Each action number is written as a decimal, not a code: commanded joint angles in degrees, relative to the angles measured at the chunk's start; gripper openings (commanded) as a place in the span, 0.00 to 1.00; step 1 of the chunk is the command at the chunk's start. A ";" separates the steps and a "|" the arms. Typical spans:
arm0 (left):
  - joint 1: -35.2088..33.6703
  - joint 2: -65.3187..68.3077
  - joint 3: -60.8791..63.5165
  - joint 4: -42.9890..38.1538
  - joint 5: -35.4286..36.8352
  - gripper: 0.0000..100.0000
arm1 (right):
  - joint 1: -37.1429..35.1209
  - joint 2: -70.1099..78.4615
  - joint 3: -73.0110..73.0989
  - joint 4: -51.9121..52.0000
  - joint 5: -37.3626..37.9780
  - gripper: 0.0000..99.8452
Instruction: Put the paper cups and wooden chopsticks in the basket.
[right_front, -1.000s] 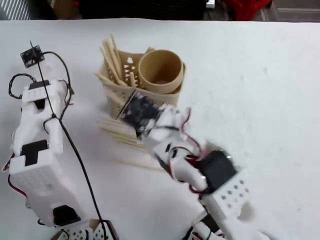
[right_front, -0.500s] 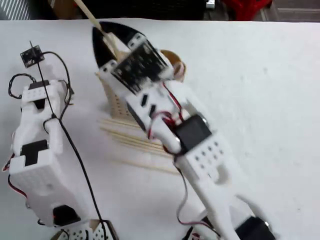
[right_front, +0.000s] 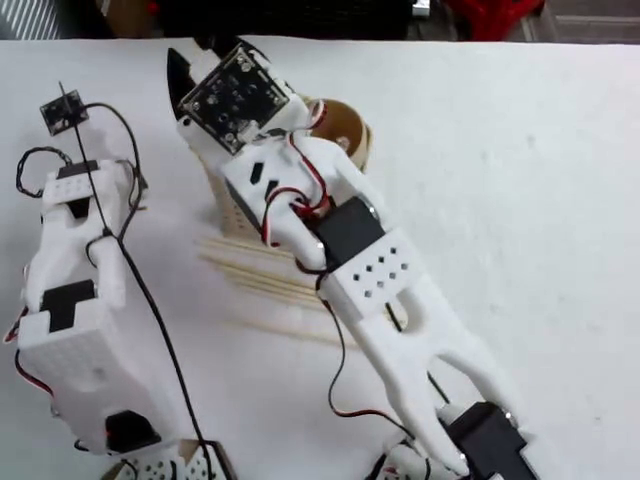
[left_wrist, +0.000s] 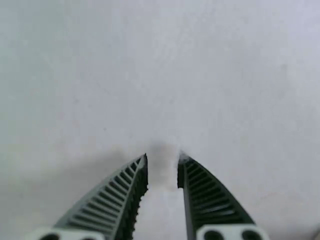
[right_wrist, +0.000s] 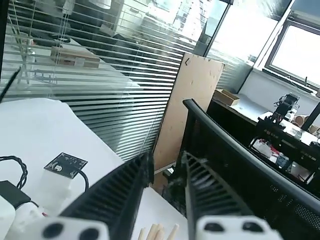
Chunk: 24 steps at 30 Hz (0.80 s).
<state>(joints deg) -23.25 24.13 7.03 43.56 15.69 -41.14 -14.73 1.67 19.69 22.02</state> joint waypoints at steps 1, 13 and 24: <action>-0.40 -0.48 -2.29 -0.79 0.09 0.12 | -0.40 -3.47 -2.46 1.45 -0.26 0.07; -0.48 -0.48 -2.37 -0.79 0.09 0.12 | -0.57 -13.14 -2.02 58.42 -0.09 0.08; -0.48 -0.48 -2.29 -0.79 0.09 0.12 | -8.84 -13.05 36.04 46.73 11.60 0.08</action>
<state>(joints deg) -23.25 24.13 7.03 43.56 15.69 -48.53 -26.51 28.04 74.55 31.78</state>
